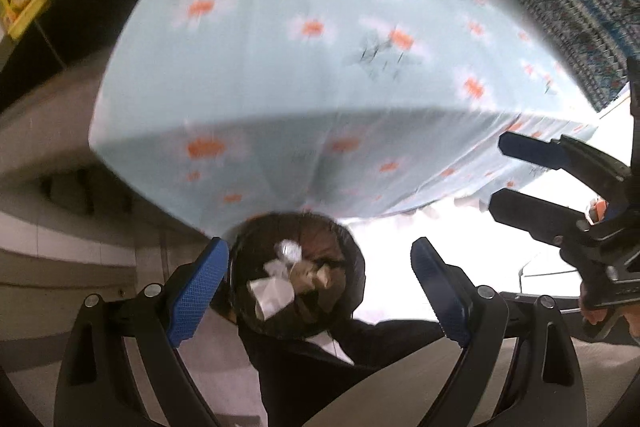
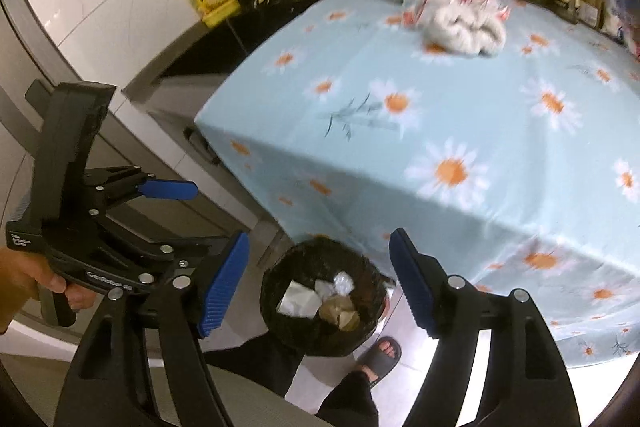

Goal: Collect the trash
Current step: 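Raise both tools back toward the remaining trash on the table, then grasp the white towel with the right gripper while the left grasps the clear plastic cup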

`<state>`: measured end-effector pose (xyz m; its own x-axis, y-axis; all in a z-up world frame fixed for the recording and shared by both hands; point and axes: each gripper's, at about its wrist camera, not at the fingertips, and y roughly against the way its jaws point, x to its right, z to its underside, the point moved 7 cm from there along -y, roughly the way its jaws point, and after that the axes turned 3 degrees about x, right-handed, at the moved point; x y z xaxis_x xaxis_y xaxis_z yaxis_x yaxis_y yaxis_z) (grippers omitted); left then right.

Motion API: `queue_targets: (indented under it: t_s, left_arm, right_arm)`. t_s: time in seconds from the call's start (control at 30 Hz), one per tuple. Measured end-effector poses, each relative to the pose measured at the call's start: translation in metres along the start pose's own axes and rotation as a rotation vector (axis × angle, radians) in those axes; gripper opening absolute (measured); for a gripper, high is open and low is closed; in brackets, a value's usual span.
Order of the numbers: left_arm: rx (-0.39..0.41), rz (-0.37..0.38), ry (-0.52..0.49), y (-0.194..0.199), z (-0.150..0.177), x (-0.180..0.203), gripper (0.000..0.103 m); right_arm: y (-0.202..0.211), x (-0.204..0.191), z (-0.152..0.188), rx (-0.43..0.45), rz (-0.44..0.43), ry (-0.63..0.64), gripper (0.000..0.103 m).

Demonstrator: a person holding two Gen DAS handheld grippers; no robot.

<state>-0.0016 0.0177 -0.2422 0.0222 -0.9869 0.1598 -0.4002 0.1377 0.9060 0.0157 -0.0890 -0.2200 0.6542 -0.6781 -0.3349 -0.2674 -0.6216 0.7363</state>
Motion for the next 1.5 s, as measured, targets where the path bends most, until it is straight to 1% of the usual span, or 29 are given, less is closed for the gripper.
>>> queue_targets:
  t_s: [0.17,0.37,0.53,0.73,0.83,0.97,1.07,1.3,1.5]
  left_arm:
    - [0.068,0.009,-0.012,0.018,-0.031,0.004,0.090]
    - [0.136,0.001,-0.039,0.031,-0.069,0.002,0.090]
    - [0.185,0.000,-0.052,0.033,-0.108,-0.001,0.090]
    - [0.220,0.014,-0.068,0.025,-0.155,0.000,0.090]
    - [0.224,0.031,-0.080,0.016,-0.178,0.005,0.090]
    - [0.225,0.066,-0.074,0.006,-0.207,0.011,0.090]
    - [0.224,0.077,-0.086,-0.005,-0.230,0.018,0.090]
    - [0.185,0.079,-0.123,-0.038,-0.269,0.031,0.090]
    - [0.149,0.059,-0.143,-0.061,-0.288,0.035,0.090]
  right_arm:
    - [0.015,0.015,-0.023,0.059,0.010,-0.022,0.072]
    - [0.027,0.042,-0.055,0.115,0.052,-0.040,0.072]
    - [0.022,0.069,-0.084,0.147,0.088,-0.064,0.072]
    - [0.007,0.105,-0.119,0.160,0.117,-0.118,0.072]
    - [0.000,0.123,-0.133,0.158,0.121,-0.146,0.072]
    - [-0.012,0.141,-0.146,0.157,0.106,-0.175,0.072]
    - [-0.023,0.155,-0.153,0.148,0.097,-0.201,0.072]
    - [-0.035,0.168,-0.158,0.140,0.068,-0.220,0.072]
    - [-0.041,0.174,-0.158,0.141,0.037,-0.241,0.072]
